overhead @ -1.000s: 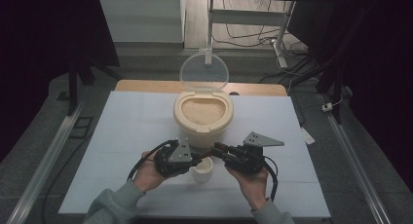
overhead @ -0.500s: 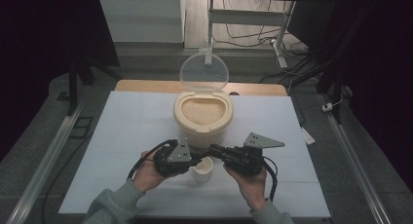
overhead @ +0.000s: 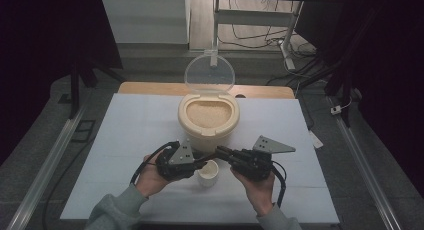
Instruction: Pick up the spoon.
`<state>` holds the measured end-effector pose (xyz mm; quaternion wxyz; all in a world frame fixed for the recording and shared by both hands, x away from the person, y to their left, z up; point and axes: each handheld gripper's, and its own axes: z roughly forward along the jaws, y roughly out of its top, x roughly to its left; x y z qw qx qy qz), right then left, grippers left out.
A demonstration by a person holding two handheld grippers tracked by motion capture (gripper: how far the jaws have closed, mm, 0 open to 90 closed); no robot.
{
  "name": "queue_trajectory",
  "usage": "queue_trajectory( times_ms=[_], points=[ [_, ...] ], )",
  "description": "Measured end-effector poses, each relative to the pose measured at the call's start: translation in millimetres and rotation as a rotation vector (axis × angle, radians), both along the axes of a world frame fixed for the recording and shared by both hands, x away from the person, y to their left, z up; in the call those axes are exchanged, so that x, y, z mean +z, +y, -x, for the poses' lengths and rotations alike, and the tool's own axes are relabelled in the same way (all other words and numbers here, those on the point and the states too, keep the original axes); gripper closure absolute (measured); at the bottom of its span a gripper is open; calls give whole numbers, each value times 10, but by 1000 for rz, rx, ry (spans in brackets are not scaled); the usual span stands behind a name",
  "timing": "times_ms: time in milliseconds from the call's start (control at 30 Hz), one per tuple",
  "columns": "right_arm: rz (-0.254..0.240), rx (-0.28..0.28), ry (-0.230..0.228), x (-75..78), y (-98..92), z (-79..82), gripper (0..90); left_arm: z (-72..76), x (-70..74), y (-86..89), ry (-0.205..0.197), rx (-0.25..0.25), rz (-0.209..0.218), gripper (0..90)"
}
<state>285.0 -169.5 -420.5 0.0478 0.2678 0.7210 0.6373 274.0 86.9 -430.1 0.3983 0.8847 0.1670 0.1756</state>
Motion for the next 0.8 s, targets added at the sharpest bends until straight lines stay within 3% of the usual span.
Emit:
queue_trajectory(
  times_ms=[33, 167, 300, 500, 800],
  points=[
    [0, 0, 0, 0, 0, 0, 831, 0, 4, 13, 1, 9, 7, 603],
    [-33, -7, -2, 37, -70, -33, 831, 37, 29, 88, 2, 41, 53, 401],
    [-46, -11, -20, 79, -136, -58, 831, 99, 51, 227, 1, 66, 100, 316],
    [-63, -24, -30, 126, -243, -78, 831, 220, -6, 545, 19, 133, 176, 260],
    [-67, -47, -50, 169, -344, -95, 831, 321, -301, 1117, 68, 270, 208, 241]
  ],
)
